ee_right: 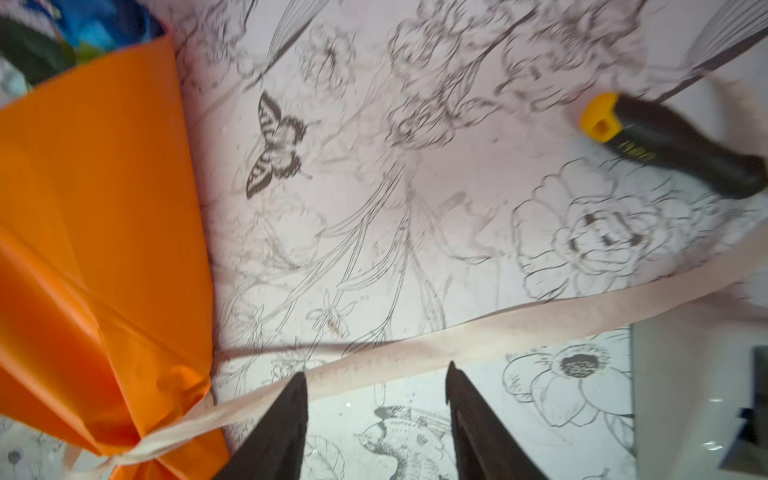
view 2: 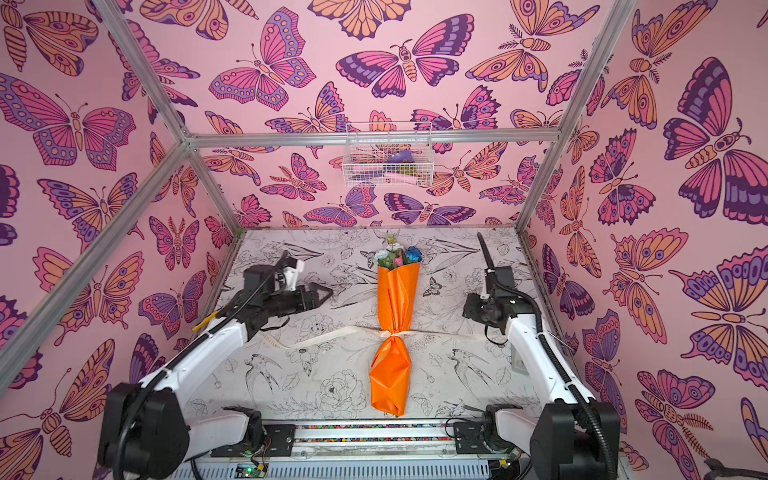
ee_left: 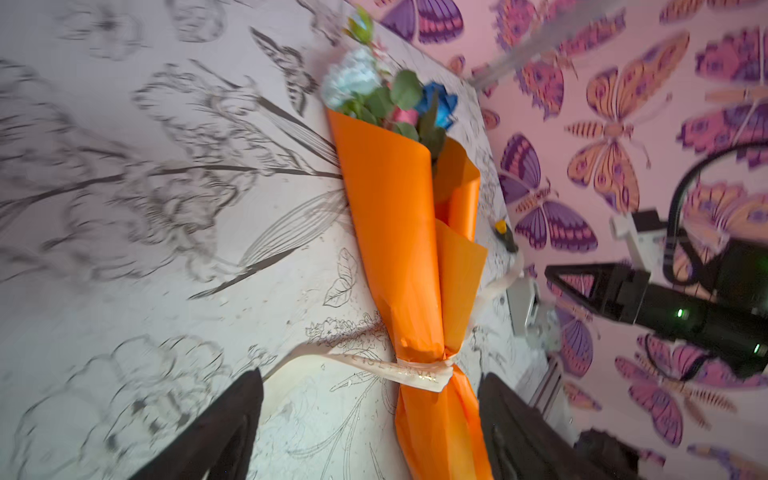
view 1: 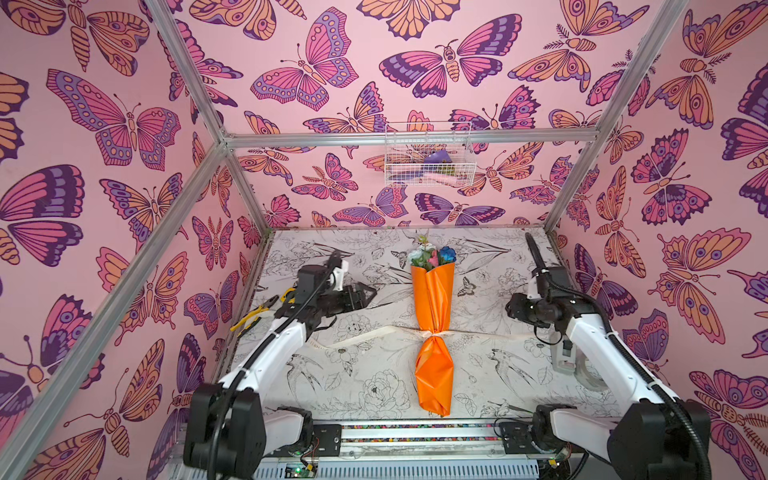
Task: Tie the bouquet of fake flowers
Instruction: 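Release the ribbon ends and bring both grippers back toward the cinched cone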
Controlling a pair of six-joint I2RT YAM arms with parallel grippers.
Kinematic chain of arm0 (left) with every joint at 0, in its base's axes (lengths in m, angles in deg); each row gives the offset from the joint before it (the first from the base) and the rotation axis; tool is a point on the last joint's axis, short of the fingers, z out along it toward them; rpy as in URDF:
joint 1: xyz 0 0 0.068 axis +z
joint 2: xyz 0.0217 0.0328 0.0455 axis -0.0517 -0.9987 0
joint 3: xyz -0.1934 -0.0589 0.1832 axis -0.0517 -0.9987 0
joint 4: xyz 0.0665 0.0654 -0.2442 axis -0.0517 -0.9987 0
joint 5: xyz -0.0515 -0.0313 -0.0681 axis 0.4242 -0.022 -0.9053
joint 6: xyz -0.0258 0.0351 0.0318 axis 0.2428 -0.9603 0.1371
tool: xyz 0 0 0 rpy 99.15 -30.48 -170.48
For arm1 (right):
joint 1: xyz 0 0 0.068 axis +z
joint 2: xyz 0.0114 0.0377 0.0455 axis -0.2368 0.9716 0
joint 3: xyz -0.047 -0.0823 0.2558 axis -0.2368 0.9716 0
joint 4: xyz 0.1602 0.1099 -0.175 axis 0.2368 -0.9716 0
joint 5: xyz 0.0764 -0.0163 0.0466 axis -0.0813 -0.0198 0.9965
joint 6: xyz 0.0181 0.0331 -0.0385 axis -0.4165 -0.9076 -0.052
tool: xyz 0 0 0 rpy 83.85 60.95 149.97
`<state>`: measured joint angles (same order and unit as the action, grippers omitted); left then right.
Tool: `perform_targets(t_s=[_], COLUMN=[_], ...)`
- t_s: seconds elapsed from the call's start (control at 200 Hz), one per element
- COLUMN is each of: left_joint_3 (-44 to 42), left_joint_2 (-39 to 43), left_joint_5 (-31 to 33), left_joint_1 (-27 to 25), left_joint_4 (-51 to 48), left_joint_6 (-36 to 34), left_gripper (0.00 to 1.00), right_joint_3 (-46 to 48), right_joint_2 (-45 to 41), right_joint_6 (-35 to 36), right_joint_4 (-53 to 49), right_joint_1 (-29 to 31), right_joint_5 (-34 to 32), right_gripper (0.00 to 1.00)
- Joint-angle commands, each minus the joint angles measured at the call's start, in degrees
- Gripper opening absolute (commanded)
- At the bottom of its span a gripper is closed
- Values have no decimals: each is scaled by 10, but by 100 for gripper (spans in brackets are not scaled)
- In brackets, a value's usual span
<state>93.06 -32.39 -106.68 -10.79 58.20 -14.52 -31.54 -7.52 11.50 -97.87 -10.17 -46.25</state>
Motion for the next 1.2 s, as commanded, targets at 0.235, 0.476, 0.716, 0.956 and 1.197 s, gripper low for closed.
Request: perform_targets(t_s=[0.235,0.476,0.716,0.956,1.197], left_joint_3=[47,79,127,165,192], left_joint_2=[-125,-163,-249,-295,-324], left_joint_5=[25,69,103,133,148], left_joint_1=[-88,-109,-127,-147,-159], left_joint_4=[-45,-136,-162,-181,-204], left_joint_6=[-491,-624,-659,-696,-718], left_gripper=[87,84,85,86,84], right_joint_3=[9,14,63,118,157], right_joint_2=[6,-2,-17,-46,-94], right_joint_6=[-18,-51,-148,-240,-295], right_joint_4=[11,16,120,189,186], right_joint_1=[34,105,208,279,362], right_joint_5=[33,33,131,200,186], right_gripper=[57,57,41,21,10])
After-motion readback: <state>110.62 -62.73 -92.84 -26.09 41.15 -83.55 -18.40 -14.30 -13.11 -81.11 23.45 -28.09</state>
